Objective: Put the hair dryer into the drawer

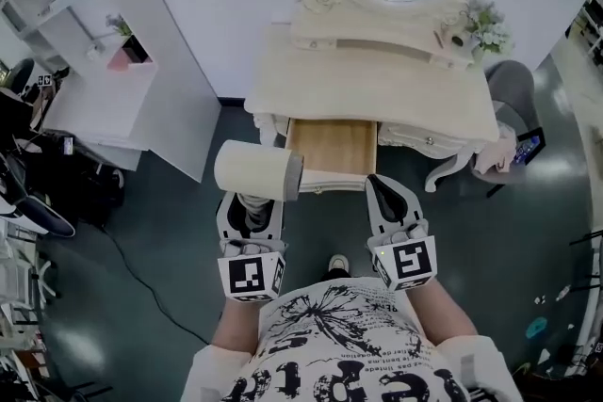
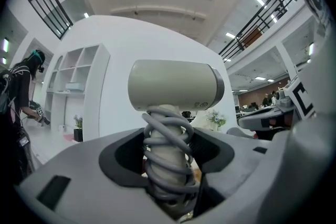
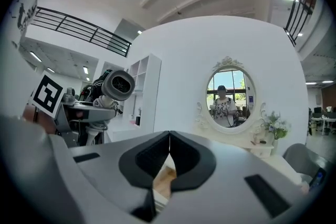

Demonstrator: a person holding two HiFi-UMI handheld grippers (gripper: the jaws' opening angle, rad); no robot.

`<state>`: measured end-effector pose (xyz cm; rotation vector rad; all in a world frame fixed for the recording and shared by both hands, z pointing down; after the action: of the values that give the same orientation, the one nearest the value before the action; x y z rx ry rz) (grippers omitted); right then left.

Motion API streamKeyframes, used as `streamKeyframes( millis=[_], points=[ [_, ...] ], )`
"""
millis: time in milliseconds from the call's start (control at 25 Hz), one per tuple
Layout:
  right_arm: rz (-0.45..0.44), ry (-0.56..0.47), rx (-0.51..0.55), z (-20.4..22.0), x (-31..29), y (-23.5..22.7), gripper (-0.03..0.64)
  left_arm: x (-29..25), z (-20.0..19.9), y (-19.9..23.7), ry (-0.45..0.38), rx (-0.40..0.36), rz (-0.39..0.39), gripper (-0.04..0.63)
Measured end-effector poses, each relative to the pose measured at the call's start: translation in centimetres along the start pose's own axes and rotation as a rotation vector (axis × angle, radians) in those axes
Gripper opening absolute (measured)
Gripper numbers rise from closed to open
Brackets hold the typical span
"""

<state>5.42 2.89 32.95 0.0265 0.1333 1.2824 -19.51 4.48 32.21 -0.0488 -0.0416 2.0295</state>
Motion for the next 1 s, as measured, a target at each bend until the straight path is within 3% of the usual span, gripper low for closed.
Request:
streamKeyframes(
  millis=[200, 480, 680, 880, 1000],
  points=[
    [0.028, 0.015, 0.000, 0.4, -4.1, -3.8, 0.017, -5.7, 0.9, 0.4, 0.028, -0.002, 0.024, 0.258],
    [0.100, 0.067, -0.019, 2.0, -7.5, -5.7, 0.017, -11.8, 2.6, 1.4, 0.065, 0.002, 0.141, 0.258],
    [0.205, 0.106, -0.047, 2.8, -10.5, -6.4, 0.017, -17.1, 4.2, 3.7, 0.085, 0.000, 0.314, 0.256],
    [0.353, 0.132, -0.097, 3.1, -13.2, -5.7, 0.017, -21.9, 5.8, 5.8, 0.125, -0.056, 0.546, 0.256],
    [0.419, 0.138, -0.112, 3.5, -15.3, -5.4, 0.017, -24.7, 7.1, 7.0, 0.176, -0.087, 0.647, 0.256]
  ],
)
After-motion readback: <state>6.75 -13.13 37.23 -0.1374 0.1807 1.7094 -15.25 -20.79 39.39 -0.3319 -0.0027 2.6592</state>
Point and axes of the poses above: the fingertips, and each gripper's own axes: x backward along the fingers, y to its left, z out of its underside, the point moved 9 cm from there along x, backward along the fingers, and after that the axes turned 13 degrees about z, right-handed, at the moved point
